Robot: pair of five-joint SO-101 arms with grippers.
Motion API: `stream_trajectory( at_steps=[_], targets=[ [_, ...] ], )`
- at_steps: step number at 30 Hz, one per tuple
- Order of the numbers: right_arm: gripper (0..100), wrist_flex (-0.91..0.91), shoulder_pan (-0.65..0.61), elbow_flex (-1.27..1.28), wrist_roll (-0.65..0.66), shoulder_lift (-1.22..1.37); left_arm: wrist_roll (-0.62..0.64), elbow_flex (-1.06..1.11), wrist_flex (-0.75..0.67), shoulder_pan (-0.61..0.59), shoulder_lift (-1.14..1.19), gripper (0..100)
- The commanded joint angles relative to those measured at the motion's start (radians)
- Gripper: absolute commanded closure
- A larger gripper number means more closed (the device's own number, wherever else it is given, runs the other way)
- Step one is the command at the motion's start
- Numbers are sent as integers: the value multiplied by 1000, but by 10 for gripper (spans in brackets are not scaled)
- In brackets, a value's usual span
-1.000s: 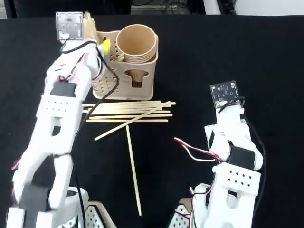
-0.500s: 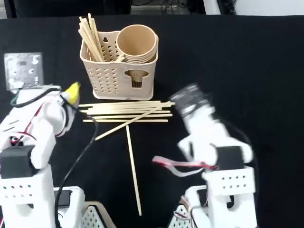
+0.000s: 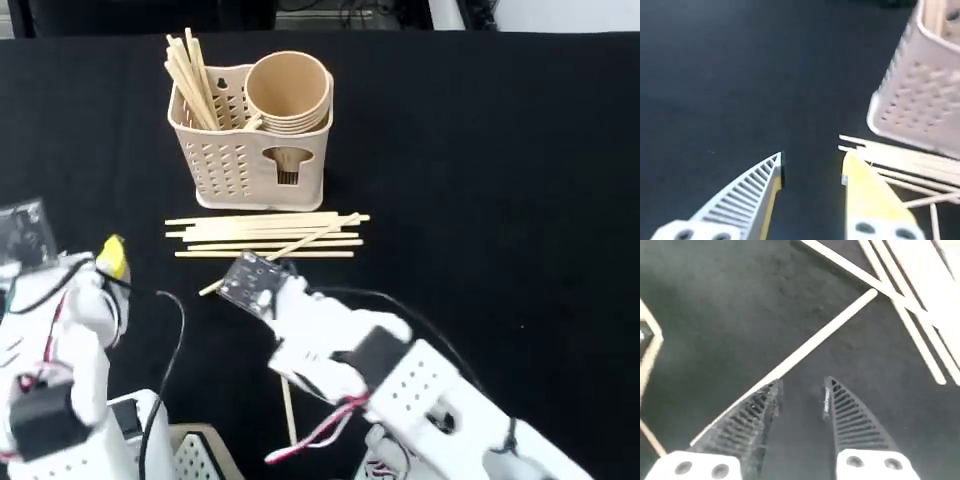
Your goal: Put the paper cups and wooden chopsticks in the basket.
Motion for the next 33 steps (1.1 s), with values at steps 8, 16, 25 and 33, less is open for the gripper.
stream_trajectory(
  at_steps=[8,16,25,33],
  targets=[
    [796,-238,-43,-196,-359,443,-3,7,11,-28,-32,802],
    [796,-282,101,-282,-396,570,-3,18,8,-27,-41,802],
    [797,-488,118,-291,-393,823,0,18,8,-30,-41,802],
    [893,-476,123,-317,-393,915,-2,18,11,-30,-41,802]
  ],
)
